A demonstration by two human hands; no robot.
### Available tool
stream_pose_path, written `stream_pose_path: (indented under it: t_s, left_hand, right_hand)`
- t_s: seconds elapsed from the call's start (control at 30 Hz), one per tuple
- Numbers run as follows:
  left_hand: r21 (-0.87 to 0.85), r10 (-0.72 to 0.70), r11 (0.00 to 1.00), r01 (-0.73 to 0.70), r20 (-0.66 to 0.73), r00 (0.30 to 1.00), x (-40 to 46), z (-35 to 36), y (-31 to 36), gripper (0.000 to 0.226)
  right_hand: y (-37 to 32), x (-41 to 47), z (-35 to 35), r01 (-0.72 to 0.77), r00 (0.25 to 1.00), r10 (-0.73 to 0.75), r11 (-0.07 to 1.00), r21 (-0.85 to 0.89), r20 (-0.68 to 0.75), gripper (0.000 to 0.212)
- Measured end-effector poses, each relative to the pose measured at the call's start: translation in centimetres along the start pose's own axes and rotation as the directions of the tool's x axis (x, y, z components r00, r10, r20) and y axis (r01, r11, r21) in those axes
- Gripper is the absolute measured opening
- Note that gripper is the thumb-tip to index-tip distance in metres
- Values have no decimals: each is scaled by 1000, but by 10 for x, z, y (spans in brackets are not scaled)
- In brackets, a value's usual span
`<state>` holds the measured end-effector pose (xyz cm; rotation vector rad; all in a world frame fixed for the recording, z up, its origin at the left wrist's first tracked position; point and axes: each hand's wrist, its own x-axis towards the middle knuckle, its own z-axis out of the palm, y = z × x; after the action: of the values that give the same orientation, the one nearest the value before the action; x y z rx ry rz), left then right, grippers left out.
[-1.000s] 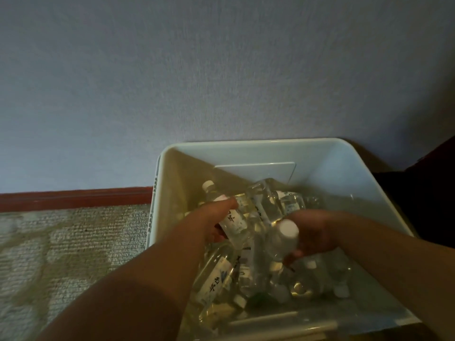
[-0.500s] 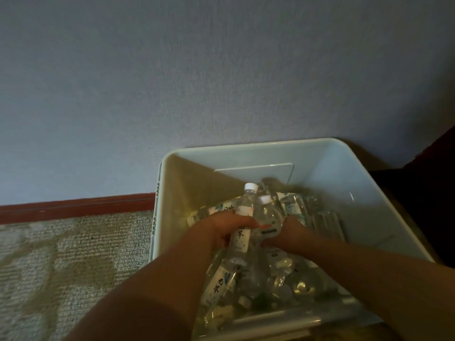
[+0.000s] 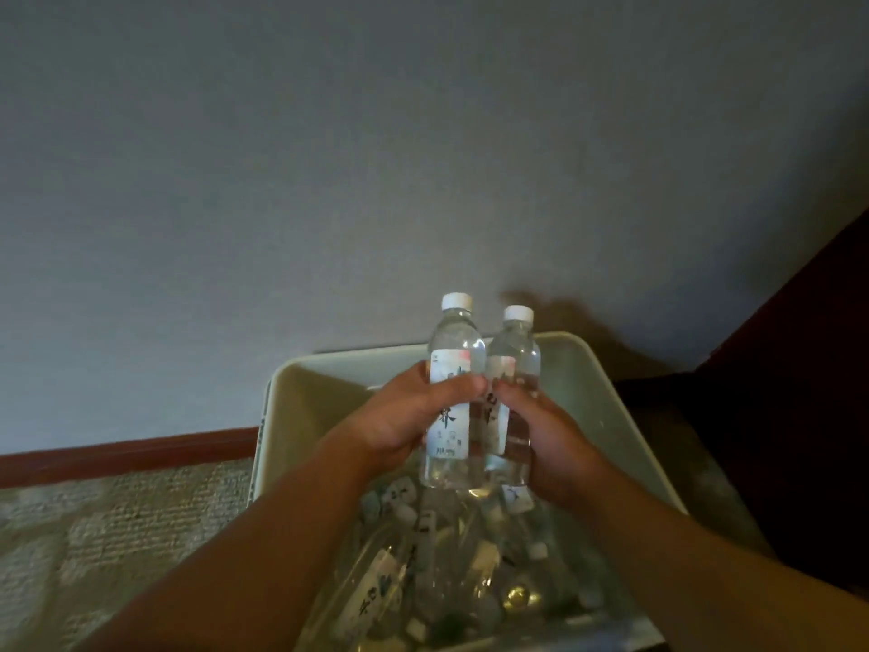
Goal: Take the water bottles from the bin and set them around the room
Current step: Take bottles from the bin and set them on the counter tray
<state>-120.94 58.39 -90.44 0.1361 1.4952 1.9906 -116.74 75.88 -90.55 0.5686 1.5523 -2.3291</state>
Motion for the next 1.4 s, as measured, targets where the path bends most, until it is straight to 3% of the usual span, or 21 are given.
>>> stream_pose_path:
  t_s: [0.07,0.13,0.2,0.33,0.4,0.6,0.83,1.0,1.13,1.4]
  left_hand:
    - [12,34,999,-33,-55,998,-16,24,28,45]
    - [-7,41,999,-43,-146,988,-32,47,60,65]
    - [5,38,999,-37,-144,989,-47,76,101,75]
    - [98,96,991,-90,-68,993,-73,145,204,39]
    - [104,96,990,-90,-55,994,-89,183,262,38]
    - [199,174,959,-201,145,974,-138,314,463,58]
    - [192,222,930,-313,385,896,-188,477,622,51]
    - [146,225,926,-348,526,820,-208,599,675,50]
    - [156,260,907,-390,520,814,-209,693,689,57]
    - [267,301,854,-447,449,842,-169,837,690,55]
  right_hand:
    - [-25,-23,1,-37,999,39,994,102,-15,52]
    - [-57,-49,5,-77,996,81,986,148,-24,51]
    - [-98,-78,13,-55,998,55,991,124,1,51]
    - [-205,-147,39,113,993,-112,993,30,-23,59]
    - [-266,-189,52,180,979,-182,983,-22,-97,55]
    - [-456,-326,82,387,893,-393,919,-69,-221,55]
    - [-623,-501,81,574,729,-612,791,-211,-306,55]
    - [-695,-612,41,607,595,-713,701,-374,-372,41]
    - [-739,-681,-10,617,515,-757,653,-439,-402,33]
    - [-797,-756,-122,614,480,-793,610,-502,-375,32]
